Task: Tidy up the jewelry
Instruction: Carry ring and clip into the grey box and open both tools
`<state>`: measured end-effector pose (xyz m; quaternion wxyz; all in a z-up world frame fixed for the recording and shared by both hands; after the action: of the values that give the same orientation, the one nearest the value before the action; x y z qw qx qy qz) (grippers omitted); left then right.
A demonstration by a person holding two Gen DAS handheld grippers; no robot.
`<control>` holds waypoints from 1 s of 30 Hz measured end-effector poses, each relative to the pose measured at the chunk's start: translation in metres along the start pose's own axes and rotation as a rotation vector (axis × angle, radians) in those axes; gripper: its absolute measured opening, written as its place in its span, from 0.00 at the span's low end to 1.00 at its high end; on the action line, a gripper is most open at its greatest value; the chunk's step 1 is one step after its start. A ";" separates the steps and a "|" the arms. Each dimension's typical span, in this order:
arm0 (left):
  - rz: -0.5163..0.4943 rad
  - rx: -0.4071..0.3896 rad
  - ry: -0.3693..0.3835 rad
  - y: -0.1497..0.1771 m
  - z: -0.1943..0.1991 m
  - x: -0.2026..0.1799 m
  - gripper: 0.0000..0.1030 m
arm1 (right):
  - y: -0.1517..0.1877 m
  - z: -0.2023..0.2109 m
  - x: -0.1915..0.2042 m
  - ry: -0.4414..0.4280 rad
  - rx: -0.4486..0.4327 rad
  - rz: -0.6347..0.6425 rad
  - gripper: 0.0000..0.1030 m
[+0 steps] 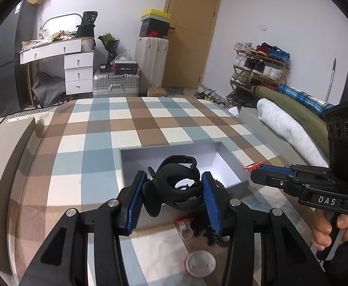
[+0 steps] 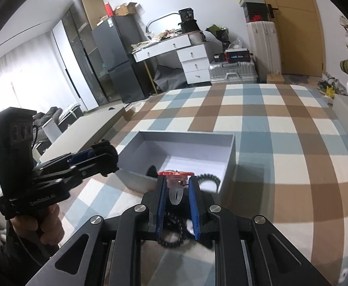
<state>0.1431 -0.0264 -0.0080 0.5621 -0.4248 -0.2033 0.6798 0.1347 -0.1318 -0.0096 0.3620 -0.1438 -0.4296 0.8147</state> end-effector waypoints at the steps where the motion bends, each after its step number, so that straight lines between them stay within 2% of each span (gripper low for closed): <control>1: -0.001 -0.003 -0.005 -0.002 -0.003 0.001 0.40 | -0.002 -0.002 -0.001 -0.005 -0.001 -0.003 0.17; 9: -0.013 0.019 -0.038 -0.007 -0.024 0.003 0.40 | -0.009 -0.026 -0.010 -0.038 0.015 -0.046 0.17; 30: -0.026 0.071 -0.106 0.002 -0.051 0.006 0.40 | -0.009 -0.051 -0.010 -0.020 0.070 -0.018 0.17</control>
<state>0.1831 -0.0313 -0.0401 0.5742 -0.3655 -0.2140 0.7006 0.1736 -0.1050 -0.0339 0.3699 -0.1188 -0.4056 0.8273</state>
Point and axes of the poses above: each gripper's, at about its wrist camera, not at the fingertips, and z roughly against the way its jaws point, x to its left, y to its underside, the point moved 9 cm from there along -z, roughly the way its jaws point, and after that the axes turned 12 degrees about z, right-handed, at the moved point
